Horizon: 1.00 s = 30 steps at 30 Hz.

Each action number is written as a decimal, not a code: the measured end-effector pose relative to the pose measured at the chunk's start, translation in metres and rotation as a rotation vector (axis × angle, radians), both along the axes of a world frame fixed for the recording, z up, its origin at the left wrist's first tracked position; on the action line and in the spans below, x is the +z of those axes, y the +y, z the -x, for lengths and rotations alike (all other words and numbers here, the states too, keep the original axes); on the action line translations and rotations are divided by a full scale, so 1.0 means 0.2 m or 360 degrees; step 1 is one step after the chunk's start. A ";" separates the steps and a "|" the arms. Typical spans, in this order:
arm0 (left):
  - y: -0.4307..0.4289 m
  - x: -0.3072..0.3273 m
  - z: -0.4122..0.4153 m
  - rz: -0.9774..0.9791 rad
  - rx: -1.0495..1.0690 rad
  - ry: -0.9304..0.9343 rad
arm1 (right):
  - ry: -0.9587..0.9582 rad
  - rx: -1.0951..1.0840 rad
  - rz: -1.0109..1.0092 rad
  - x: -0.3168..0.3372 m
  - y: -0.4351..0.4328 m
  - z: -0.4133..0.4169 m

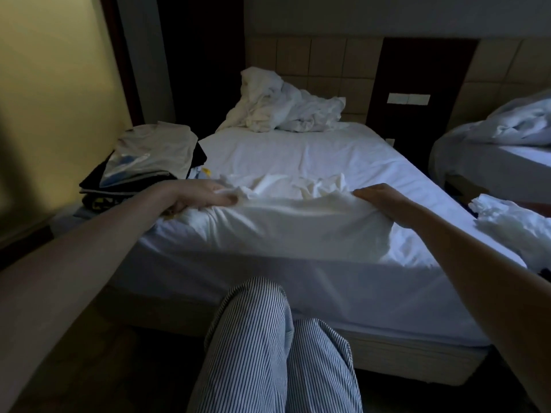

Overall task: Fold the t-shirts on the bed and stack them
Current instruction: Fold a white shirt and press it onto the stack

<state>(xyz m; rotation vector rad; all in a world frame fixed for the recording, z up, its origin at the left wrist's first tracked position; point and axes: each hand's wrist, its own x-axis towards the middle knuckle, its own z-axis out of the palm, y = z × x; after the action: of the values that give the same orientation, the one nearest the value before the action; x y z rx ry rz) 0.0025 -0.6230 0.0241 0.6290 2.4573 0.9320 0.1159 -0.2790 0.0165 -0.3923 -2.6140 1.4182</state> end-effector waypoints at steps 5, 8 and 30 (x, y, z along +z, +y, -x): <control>0.12 0.00 0.38 -0.0015 0.0210 0.0487 | 0.0133 -0.0110 -0.0107 0.05 0.07 0.31; 0.20 -0.02 0.60 0.0006 0.0245 0.0638 | 0.0155 -0.0186 -0.0213 0.05 0.14 0.56; 0.50 -0.66 1.76 0.0687 0.1032 0.0630 | -0.0181 -0.0934 -0.0581 -0.62 0.58 1.67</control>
<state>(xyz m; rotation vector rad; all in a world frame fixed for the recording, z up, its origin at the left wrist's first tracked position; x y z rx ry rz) -0.3496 -0.5230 -0.1088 -0.1729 3.1649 0.4628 -0.2174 -0.1620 -0.1081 -1.0929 -2.4544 0.7353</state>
